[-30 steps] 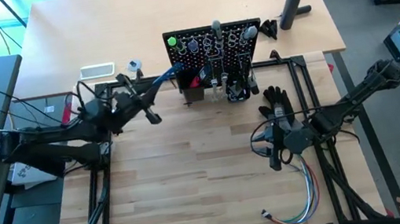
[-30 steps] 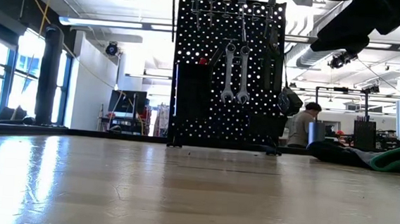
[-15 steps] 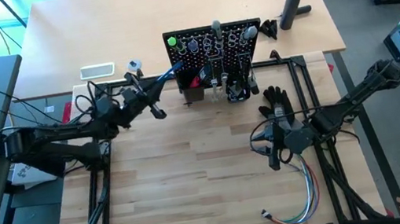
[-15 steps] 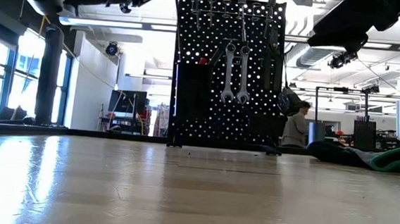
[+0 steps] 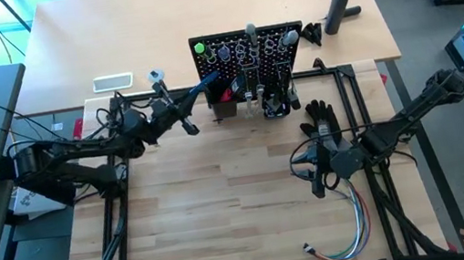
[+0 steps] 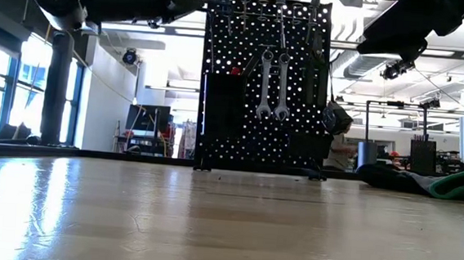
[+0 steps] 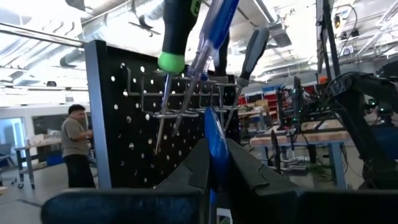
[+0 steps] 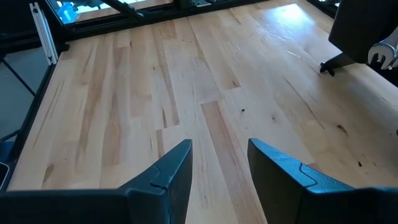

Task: Hang tools onto peg board
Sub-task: Put the blue pick tool on the left black bin on the peg board

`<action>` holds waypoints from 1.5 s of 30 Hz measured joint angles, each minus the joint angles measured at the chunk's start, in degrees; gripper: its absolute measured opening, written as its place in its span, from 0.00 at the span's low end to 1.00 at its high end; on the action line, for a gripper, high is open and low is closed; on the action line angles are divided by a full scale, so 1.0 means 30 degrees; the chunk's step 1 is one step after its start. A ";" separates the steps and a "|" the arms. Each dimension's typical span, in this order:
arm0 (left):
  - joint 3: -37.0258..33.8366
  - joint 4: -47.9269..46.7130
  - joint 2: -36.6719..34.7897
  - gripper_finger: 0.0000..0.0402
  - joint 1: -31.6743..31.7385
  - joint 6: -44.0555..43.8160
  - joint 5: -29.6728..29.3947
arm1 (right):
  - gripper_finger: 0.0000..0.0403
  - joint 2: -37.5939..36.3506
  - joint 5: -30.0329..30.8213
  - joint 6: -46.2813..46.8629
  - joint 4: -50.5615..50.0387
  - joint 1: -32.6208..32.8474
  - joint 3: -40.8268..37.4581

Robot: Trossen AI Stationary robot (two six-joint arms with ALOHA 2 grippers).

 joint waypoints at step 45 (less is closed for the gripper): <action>0.0015 -0.1304 0.3949 0.21 0.2034 -0.2753 0.0984 | 0.37 0.0000 0.0178 -0.0237 -0.0022 0.0000 0.0000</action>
